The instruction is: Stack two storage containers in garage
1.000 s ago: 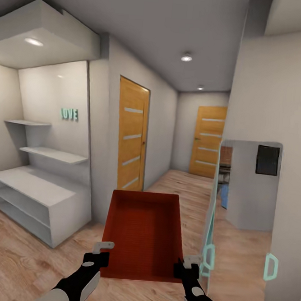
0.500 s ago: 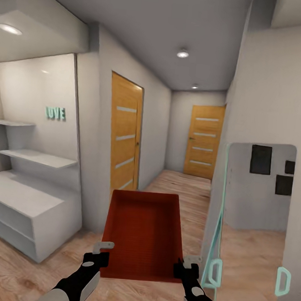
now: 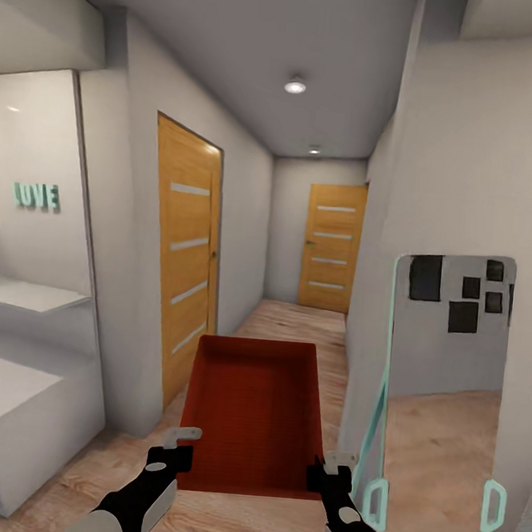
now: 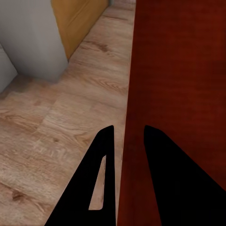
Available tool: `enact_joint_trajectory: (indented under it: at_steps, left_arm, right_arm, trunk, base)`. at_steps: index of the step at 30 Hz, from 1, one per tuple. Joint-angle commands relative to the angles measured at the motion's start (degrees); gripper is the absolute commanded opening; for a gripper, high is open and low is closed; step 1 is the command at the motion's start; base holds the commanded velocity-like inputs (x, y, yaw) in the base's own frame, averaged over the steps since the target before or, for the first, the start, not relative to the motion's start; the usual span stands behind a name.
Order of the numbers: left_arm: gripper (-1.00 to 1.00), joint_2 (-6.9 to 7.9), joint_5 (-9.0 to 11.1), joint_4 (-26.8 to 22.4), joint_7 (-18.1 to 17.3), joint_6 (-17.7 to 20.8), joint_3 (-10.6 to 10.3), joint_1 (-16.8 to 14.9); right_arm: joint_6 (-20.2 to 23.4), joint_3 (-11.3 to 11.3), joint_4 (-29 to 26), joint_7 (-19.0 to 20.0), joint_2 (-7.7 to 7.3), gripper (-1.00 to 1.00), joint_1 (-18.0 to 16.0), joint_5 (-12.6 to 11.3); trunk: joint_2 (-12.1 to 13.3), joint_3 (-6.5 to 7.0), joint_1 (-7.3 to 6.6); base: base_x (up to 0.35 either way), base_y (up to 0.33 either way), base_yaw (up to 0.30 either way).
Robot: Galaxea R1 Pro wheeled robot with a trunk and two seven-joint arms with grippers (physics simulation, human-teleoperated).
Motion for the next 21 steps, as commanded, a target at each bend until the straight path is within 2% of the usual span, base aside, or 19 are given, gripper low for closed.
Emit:
enact_joint_trajectory:
  at_steps: [1,21]
  left_arm:
    - [-1.0,0.42,0.8,0.0,0.7,0.1,0.0,0.0]
    - [-1.0,0.42,0.8,0.0,0.7,0.1,0.0,0.0]
  right_arm:
    - [-0.2,-1.8,-0.1,-0.6,-0.23,-1.0,-0.1,0.2]
    - [-0.2,-1.8,-0.1,-0.6,-0.16,-1.0,-0.1,0.1]
  trunk:
    - [0.0,0.0,0.04]
    - [0.0,0.0,0.04]
  base:
    - [0.322,0.114,-0.19]
    - [0.322,0.114,-0.013]
